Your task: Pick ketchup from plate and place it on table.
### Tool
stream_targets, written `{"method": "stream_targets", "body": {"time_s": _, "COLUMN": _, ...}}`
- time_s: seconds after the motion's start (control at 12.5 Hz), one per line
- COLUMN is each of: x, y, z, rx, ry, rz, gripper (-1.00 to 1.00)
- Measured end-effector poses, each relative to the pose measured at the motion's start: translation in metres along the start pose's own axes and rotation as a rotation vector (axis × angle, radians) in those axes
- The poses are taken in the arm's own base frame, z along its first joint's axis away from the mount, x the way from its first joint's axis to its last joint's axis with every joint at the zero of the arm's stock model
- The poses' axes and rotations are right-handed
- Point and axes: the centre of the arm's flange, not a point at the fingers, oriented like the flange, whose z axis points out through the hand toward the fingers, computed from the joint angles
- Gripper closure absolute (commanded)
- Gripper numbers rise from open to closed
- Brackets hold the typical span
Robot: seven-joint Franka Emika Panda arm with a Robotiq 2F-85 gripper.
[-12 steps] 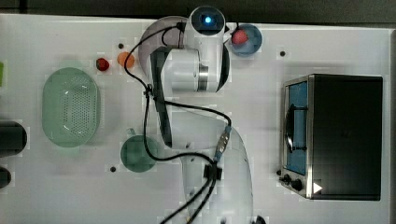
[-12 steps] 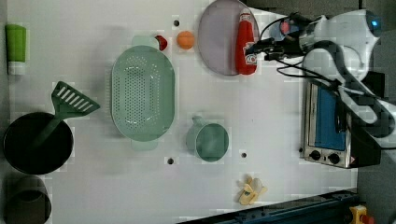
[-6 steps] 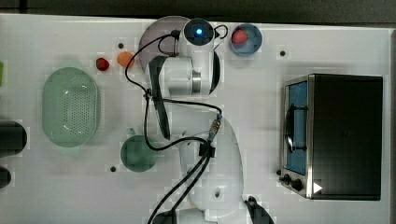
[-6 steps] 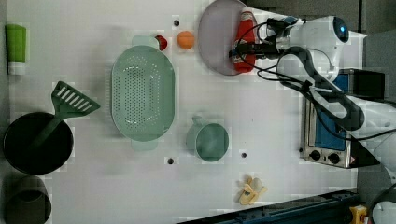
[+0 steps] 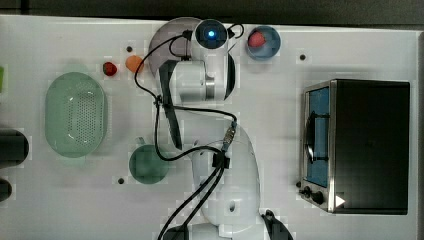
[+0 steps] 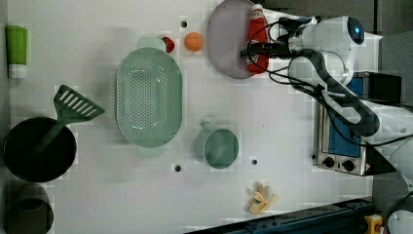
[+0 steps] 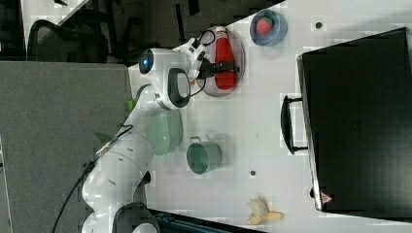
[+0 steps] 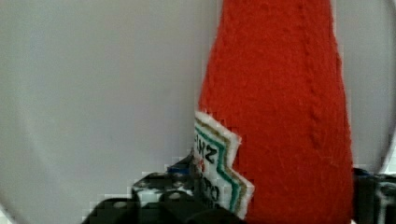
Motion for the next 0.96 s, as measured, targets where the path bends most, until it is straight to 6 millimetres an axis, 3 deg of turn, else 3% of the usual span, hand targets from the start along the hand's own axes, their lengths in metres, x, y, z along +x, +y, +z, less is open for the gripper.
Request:
{"method": "stream_targets", "body": {"time_s": 0.48, "x": 0.006, "y": 0.006, "z": -0.007, "rx": 0.000, "ry": 0.031, "rz": 0.014, "gripper": -0.19}}
{"method": "stream_targets", "body": {"time_s": 0.64, "x": 0.006, "y": 0.005, "z": -0.019, "rx": 0.002, "ry": 0.019, "rz": 0.021, "gripper": -0.19}}
{"method": "stream_targets", "body": {"time_s": 0.8, "x": 0.004, "y": -0.001, "z": -0.059, "rx": 0.026, "ry": -0.031, "rz": 0.043, "gripper": -0.19}}
{"method": "stream_targets", "body": {"time_s": 0.96, "x": -0.004, "y": -0.006, "z": -0.126, "rx": 0.045, "ry": -0.091, "rz": 0.057, "gripper": -0.19}}
